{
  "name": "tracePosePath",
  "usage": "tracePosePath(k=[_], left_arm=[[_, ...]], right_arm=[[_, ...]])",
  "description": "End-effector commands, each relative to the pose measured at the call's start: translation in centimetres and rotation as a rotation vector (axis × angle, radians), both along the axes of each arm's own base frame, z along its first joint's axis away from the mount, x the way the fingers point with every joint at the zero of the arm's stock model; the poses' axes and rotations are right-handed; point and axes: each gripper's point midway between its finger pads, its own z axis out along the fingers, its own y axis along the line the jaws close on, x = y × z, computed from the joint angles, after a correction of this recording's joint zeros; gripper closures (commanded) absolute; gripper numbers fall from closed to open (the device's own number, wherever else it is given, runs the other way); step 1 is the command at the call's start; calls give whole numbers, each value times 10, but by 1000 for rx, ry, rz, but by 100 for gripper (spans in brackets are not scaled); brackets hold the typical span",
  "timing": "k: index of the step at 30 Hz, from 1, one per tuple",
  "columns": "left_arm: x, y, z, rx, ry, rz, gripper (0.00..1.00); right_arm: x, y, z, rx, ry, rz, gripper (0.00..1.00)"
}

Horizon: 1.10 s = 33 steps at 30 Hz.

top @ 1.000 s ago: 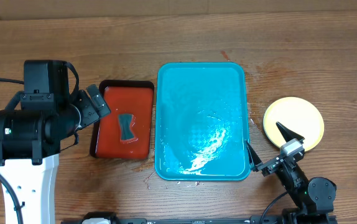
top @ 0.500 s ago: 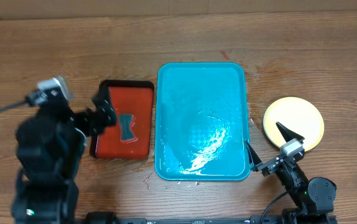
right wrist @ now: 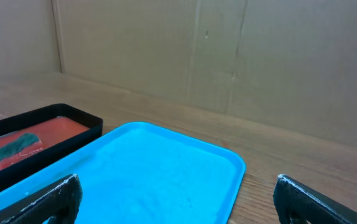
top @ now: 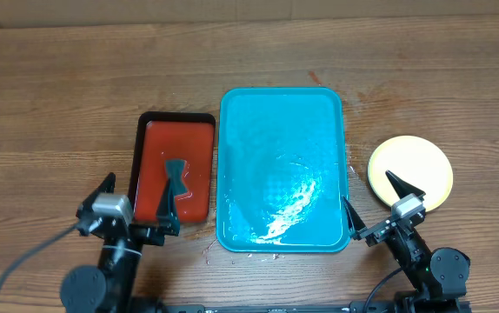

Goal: Clean dirty plates on tray and stack at the side

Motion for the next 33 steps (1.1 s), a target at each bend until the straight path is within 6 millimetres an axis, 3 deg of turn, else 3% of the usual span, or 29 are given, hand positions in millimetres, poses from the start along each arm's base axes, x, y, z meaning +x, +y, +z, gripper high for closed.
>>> tracePosePath(k=[1, 8, 14, 33], left_arm=[[-2, 2, -21, 35, -42, 7, 0], [15, 2, -64, 34, -32, 7, 0], [27, 3, -113, 35, 20, 10, 0], [27, 5, -116, 35, 33, 22, 0]], right_arm=[[0, -1, -2, 3, 1, -2, 0], [0, -1, -2, 3, 1, -2, 0], [0, -1, -2, 3, 1, -2, 0], [0, -1, -2, 3, 1, -2, 0]])
